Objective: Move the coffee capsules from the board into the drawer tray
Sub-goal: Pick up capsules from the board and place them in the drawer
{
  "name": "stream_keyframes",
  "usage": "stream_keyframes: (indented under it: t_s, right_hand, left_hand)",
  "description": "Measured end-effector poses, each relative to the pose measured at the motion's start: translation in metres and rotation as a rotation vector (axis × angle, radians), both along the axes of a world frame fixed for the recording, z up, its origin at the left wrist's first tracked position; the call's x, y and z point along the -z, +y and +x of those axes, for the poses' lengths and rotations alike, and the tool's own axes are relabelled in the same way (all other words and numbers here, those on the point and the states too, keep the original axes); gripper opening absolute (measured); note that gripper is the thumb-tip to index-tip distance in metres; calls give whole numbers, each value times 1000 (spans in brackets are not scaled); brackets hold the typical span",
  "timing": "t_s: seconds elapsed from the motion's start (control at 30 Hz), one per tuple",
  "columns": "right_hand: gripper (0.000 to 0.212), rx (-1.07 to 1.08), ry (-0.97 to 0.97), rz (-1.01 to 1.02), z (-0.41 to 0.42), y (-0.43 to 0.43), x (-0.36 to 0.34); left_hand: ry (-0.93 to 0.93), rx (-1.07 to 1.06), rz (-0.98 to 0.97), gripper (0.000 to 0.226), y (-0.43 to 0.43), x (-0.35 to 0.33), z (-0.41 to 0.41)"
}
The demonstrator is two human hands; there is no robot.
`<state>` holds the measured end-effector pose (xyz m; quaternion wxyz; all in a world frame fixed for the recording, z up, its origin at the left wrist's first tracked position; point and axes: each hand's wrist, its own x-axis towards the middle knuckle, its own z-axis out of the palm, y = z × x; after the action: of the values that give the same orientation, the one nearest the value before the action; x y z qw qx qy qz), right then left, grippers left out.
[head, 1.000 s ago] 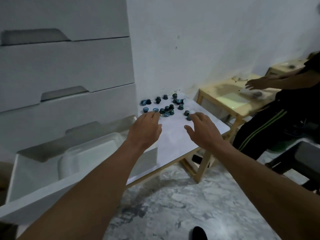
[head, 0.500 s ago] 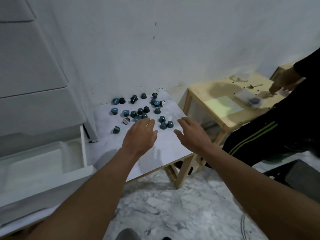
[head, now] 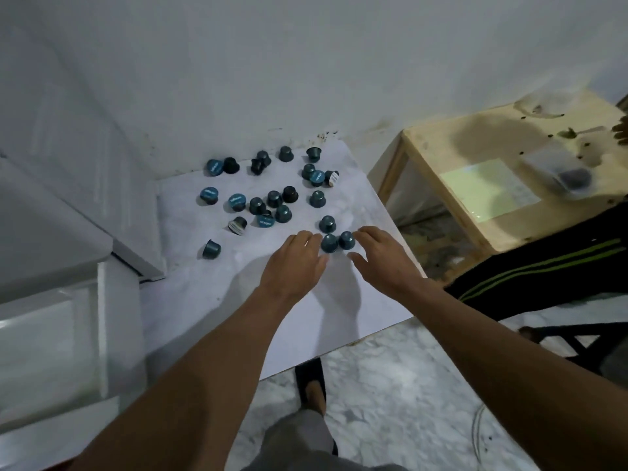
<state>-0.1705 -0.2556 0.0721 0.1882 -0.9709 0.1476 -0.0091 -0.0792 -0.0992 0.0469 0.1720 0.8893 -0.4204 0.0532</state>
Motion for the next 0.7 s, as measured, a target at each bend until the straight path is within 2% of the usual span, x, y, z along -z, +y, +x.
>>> stream_keyframes:
  t_s: [0.13,0.4,0.57,0.7]
  right_hand:
    - [31,9,81,63,31,-20,23]
    - [21,-12,169,127,71,-41,59]
    - [19,-31,166,131,78,-48,64]
    - [22,-69,148,114,77,-51,56]
  left_hand:
    - [120,8,57,32,-28,23,21]
    - [218,37,81,27,-60,48,49]
    - [234,14,76,18,-63,51,54]
    - [217,-12,74,20,-61,44,49]
